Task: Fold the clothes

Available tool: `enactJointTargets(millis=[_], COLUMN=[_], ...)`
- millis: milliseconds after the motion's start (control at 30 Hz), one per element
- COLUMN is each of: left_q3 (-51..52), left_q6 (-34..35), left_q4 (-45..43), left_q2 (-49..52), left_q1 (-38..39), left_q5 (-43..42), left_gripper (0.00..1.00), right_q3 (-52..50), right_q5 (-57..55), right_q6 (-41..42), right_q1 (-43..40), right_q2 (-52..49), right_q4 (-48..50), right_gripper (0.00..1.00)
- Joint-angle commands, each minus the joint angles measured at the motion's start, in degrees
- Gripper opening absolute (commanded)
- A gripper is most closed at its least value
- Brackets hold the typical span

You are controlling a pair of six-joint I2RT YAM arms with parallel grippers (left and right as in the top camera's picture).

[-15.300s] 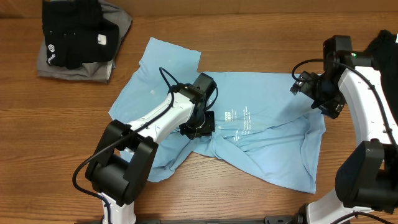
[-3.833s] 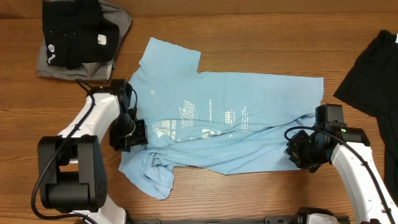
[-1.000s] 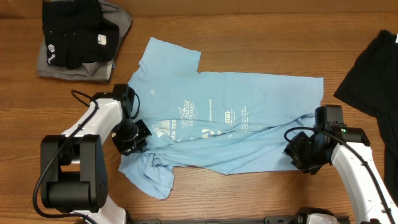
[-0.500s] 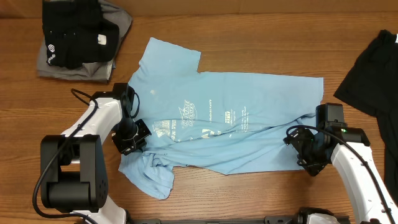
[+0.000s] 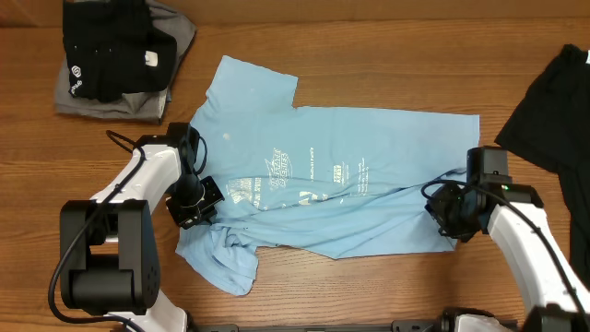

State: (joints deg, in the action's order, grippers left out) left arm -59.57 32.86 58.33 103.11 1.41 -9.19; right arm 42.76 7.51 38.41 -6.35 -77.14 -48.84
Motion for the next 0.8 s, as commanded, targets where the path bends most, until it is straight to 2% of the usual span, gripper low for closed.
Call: enactJointTargets(millis=[0, 200, 433, 600, 767], left_q3=[-1.14, -1.14, -1.14, -1.14, -1.14], left_q6=[-0.72, -0.74, -0.74, -0.72, -0.7], left_q4=[-0.15, -0.09, -0.11, -0.09, -0.07], left_q2=[-0.24, -0.24, -0.24, -0.24, -0.26], left_q1=[0.22, 0.22, 0.22, 0.22, 0.22], left_q5=[0.15, 0.15, 0.17, 0.17, 0.15], left_gripper=[0.04, 0.04, 0.04, 0.04, 0.04], right_q3=[0.26, 0.26, 0.28, 0.28, 0.61], right_q5=[0.28, 0.31, 0.28, 0.28, 0.26], right_q6=[-0.74, -0.74, -0.74, -0.72, 0.61], right_q1=[-0.09, -0.09, -0.09, -0.11, -0.11], right_q2=[-4.2, -10.19, -10.86, -10.86, -10.84], right_q4=[1.6, 3.67, 4.66, 4.63, 4.22], right_gripper=[0.39, 0.39, 0.39, 0.2, 0.16])
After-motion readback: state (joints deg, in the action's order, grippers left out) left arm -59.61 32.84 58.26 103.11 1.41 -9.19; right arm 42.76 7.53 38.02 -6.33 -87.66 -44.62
